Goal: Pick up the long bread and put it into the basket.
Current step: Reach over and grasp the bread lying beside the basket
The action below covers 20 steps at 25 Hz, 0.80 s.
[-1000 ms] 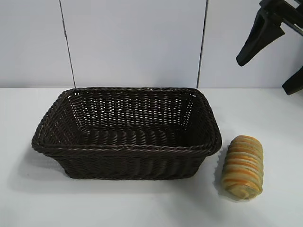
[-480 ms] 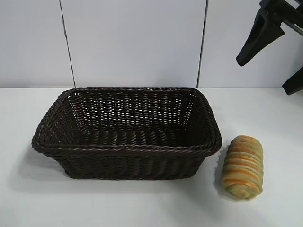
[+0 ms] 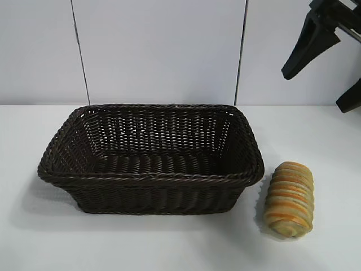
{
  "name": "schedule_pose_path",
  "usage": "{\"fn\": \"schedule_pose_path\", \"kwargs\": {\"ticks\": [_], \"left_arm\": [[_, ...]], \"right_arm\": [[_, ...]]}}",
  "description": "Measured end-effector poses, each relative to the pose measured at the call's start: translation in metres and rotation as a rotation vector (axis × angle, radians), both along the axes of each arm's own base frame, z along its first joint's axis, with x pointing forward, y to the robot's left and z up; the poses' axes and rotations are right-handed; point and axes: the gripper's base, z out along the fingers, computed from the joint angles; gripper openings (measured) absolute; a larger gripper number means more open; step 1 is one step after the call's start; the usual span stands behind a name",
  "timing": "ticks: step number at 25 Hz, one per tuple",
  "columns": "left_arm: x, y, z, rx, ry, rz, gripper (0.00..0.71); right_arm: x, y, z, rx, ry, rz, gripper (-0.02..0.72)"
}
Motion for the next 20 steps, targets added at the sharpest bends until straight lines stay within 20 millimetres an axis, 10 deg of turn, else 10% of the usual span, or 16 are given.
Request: {"fn": "schedule_pose_path", "kwargs": {"ticks": [11, 20], "left_arm": [[-0.005, 0.0, 0.0, 0.003, -0.077, 0.0, 0.694], [0.001, 0.0, -0.004, 0.001, -0.103, 0.003, 0.694]], "right_arm": [[-0.014, -0.016, -0.017, -0.193, 0.044, -0.021, 0.695], [-0.026, -0.021, -0.068, -0.225, -0.059, -0.129, 0.695]]}}
